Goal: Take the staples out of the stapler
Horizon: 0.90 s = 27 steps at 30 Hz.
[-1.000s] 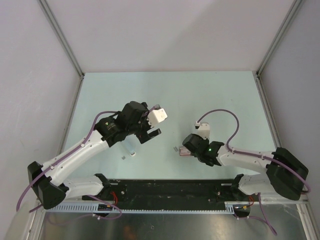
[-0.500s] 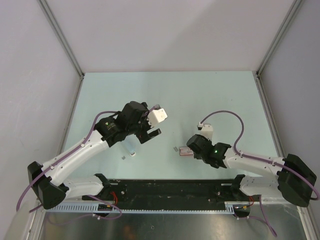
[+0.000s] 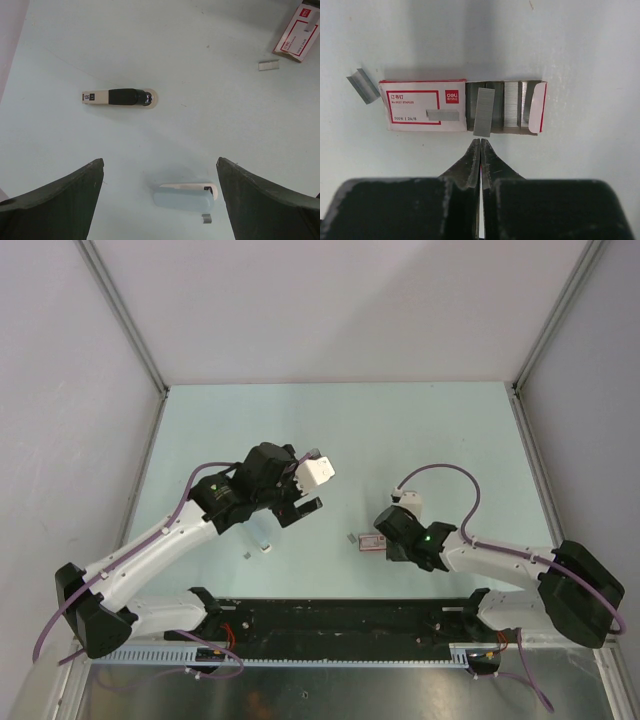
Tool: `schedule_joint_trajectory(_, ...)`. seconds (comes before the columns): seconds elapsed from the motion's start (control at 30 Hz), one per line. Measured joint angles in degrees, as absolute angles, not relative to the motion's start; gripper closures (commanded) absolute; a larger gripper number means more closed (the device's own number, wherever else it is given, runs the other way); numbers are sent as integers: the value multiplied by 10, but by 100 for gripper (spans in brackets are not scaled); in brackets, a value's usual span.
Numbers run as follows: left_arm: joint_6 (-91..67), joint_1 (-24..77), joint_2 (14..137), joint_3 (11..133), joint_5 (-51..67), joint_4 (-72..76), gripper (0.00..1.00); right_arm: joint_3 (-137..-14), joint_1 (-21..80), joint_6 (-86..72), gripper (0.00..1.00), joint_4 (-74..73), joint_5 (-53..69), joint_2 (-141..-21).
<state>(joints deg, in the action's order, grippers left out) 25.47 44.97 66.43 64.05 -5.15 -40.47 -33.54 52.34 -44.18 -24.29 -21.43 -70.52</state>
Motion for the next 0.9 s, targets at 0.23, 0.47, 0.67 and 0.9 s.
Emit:
schedule_joint_trajectory(0.23,255,450,664,641,-51,-405,1,-335,507,-431,100,-232,-200,-708)
schedule_joint_trajectory(0.47,255,450,664,641,-51,-405,0,-335,488,-415,100,-220,-196,-714)
schedule_joint_trajectory(0.67,255,450,664,641,-51,-405,1,-335,481,-407,100,-214,-192,-720)
schedule_joint_trajectory(0.9,256,450,664,637,-48,-405,0,-335,481,-401,94,-214,-187,-690)
